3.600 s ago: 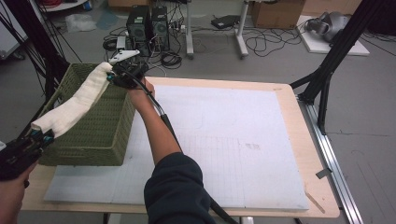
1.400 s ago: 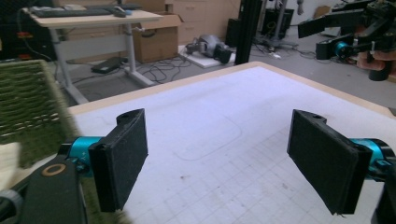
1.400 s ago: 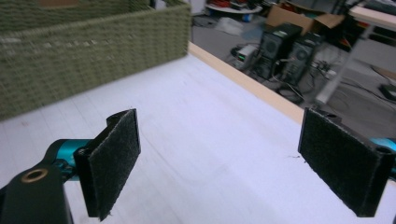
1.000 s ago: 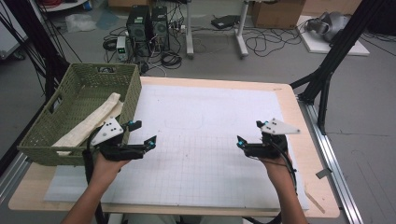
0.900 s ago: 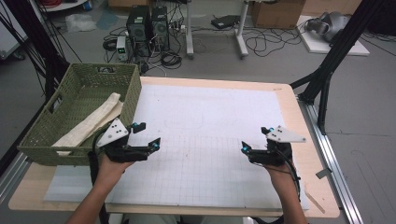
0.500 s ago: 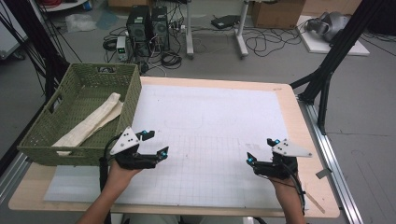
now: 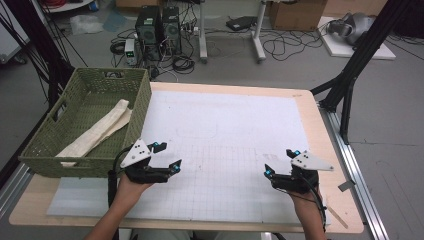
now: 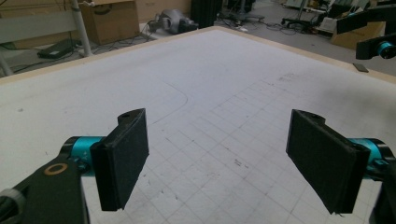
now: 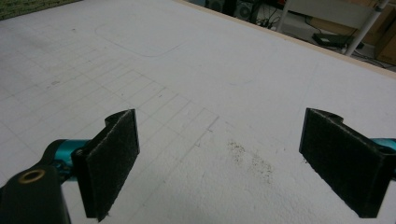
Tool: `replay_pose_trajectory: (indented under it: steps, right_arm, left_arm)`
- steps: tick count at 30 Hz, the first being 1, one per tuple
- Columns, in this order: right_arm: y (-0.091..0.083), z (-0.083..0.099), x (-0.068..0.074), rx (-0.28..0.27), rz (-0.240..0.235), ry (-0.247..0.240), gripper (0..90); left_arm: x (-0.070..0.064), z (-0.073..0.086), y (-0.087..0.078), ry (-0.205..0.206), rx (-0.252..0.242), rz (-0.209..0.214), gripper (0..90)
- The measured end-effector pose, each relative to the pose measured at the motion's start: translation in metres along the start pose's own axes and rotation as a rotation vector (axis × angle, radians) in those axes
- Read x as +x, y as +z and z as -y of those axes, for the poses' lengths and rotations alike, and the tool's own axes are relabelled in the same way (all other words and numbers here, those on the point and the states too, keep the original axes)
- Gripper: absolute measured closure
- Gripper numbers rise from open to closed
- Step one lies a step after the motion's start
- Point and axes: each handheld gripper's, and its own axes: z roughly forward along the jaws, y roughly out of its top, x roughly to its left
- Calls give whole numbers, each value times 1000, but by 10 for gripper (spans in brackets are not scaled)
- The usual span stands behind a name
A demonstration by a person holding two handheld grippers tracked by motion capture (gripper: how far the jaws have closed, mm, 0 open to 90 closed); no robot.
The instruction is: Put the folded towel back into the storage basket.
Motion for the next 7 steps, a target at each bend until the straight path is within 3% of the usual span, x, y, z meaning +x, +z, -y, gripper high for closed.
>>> replay_pose_trajectory:
  steps: [7]
  right_arm:
    - [3,-2,2,-2,-10,-11,114]
  left_arm:
    - [2,1,-1,0,5,-10,214]
